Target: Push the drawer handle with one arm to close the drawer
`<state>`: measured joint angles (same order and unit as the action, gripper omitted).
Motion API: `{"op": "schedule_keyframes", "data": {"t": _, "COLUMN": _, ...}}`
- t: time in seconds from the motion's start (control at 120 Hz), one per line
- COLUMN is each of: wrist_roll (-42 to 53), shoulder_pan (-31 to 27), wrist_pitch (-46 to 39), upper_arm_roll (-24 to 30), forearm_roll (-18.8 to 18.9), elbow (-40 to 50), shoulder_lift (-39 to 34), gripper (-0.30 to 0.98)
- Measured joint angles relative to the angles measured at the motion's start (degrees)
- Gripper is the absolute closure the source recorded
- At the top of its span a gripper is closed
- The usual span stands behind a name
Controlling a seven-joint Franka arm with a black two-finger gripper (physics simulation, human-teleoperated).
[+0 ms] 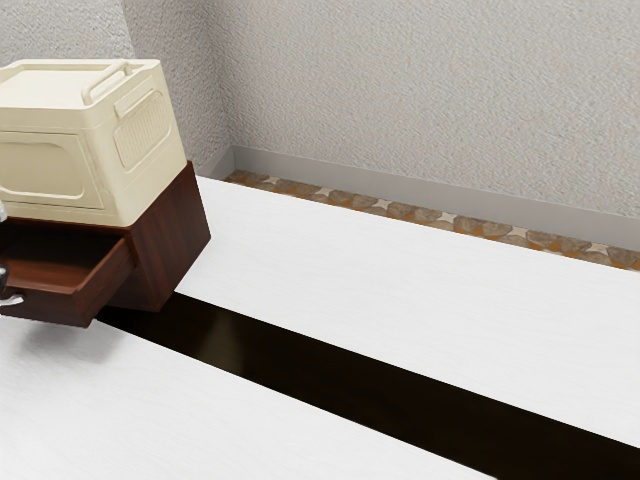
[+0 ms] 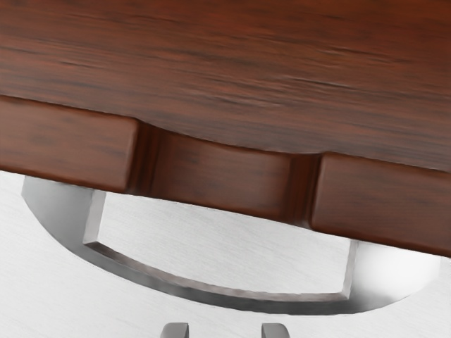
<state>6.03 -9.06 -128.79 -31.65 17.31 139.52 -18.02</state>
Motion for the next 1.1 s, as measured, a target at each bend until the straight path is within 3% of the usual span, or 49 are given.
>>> {"op": "schedule_keyframes", "data": {"t": 0.6, "wrist_roll": 4.78, "shoulder_pan": -0.11, "wrist_pitch": -9.30, "upper_arm_roll": 1.53, "forearm_roll": -7.34, "elbow": -4.55, "shoulder_lift": 9.40, "gripper": 0.64}}
{"op": "schedule_keyframes", "data": {"t": 1.1, "wrist_roll": 12.17, "shoulder_pan": -1.53, "wrist_pitch": -18.07, "upper_arm_roll": 4.50, "forearm_roll": -20.66, "elbow": -11.99, "shoulder_lift": 19.29, "gripper": 0.65}}
